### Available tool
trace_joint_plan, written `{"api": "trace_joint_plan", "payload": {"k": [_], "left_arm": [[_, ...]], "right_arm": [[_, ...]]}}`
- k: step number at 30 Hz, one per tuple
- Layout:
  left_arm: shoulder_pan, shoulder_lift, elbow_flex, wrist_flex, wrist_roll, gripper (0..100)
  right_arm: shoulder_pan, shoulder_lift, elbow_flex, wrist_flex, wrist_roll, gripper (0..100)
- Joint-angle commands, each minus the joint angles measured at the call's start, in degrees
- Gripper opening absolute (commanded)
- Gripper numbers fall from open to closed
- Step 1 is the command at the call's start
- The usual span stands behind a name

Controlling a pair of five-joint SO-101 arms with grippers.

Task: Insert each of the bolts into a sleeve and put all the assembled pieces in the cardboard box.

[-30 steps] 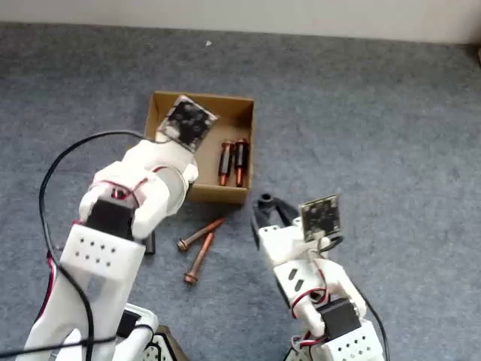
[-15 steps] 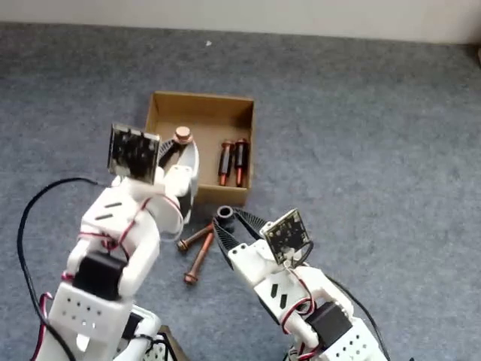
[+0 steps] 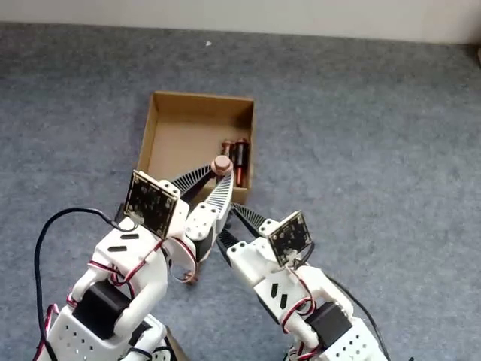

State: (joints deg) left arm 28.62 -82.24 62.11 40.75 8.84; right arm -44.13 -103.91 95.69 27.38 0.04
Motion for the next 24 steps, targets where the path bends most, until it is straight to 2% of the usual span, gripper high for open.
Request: {"api": "trace_joint_plan", "payload": {"k": [1, 9, 17, 21, 24], "left_arm": [[3.6, -0.9, -0.1, -1.1, 0.5, 0], [4.0, -1.6, 2.7, -0.8, 0.3, 0], [2.9, -1.7, 3.7, -0.6, 0.2, 1], [-2.2, -1.7, 3.0, 1.9, 0.4, 17], [-6.0, -1.6, 0.1, 5.8, 0.3, 18]], "right_arm": [[-0.4, -1.1, 1.7, -3.0, 0.5, 0.4], [-0.1, -1.1, 1.8, -3.3, 0.4, 0.4], [5.5, -1.1, 0.1, -3.4, 0.4, 0.4], [5.3, -1.1, 0.0, -3.1, 0.4, 0.4], [5.6, -0.7, 0.0, -2.9, 0.4, 0.4]]}}
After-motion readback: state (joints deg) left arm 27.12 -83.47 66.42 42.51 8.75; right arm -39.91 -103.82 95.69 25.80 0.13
